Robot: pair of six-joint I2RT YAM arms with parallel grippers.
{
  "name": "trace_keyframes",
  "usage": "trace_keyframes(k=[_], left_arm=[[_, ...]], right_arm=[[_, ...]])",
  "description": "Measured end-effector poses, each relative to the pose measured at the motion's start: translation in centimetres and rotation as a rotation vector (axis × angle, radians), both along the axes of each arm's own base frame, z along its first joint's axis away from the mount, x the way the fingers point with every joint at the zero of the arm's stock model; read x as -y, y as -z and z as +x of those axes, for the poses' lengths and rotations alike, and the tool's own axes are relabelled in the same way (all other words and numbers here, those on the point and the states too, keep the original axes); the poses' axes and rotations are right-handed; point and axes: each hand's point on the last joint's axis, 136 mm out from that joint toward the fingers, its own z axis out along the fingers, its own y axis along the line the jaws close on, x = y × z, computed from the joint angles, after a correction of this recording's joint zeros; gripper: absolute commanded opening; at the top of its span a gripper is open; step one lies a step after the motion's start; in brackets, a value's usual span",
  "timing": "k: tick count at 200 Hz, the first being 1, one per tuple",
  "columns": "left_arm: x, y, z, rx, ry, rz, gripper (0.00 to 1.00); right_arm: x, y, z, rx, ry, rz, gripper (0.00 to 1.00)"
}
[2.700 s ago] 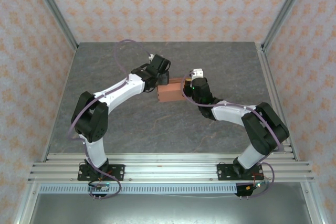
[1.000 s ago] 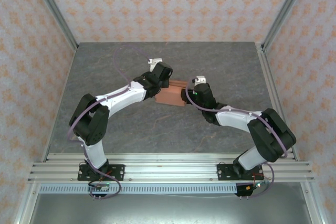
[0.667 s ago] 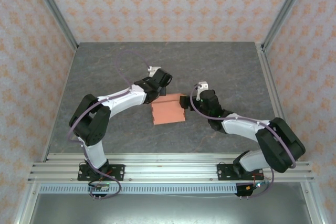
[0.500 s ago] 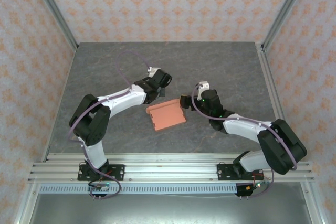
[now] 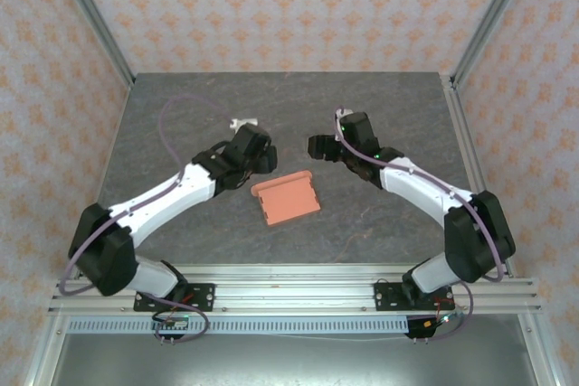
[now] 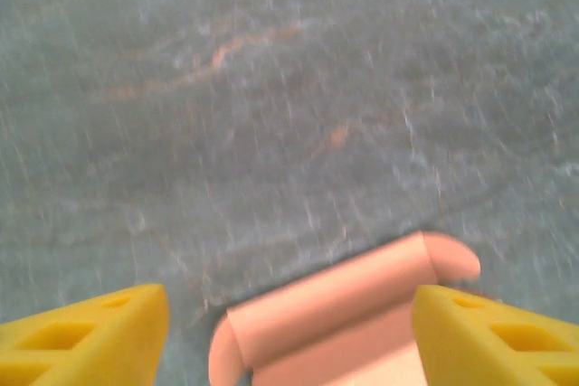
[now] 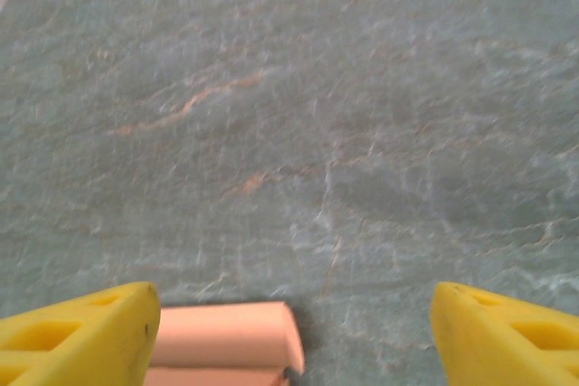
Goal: Fold the paper box
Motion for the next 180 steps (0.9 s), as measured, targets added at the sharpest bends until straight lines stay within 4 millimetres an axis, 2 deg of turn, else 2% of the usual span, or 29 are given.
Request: trace_keyframes(k=[39,58,103,124,152,170,180], left_arm=[[0.2,8.4,-6.3,-0.263,0.013,-0.136,0.80],[0.7,10.6,-7.6,-0.343,0.007,-0.177,0.80],[3.6,11.3,-5.7,-0.347,0.013,-0.295,0.75],[4.0,11.4,-5.2,-0.348,0.003,-0.323,0.70],[3.8,11.2,-4.3,-0.340,-0.019,-0.361,0.60],[3.9,11.2,-3.9,-0.335,-0.024,-0.375,0.60],[4.0,11.3,-3.8,-0.332,-0.024,-0.382,0.66]], right_arm=[[-0.7,3.0,-3.4,-0.202,-0.073,0.026,0.74],[-0.7,4.8,-4.9,-0.283,-0.084,0.028,0.72],[-2.1,9.4,-6.7,-0.431,-0.121,-0.005,0.68],[-2.0,11.1,-6.6,-0.464,-0.104,-0.046,0.66],[-2.1,11.2,-5.9,-0.463,-0.087,-0.061,0.61],[-2.2,11.3,-5.5,-0.463,-0.079,-0.061,0.60],[-2.3,11.3,-5.3,-0.459,-0.077,-0.059,0.60]])
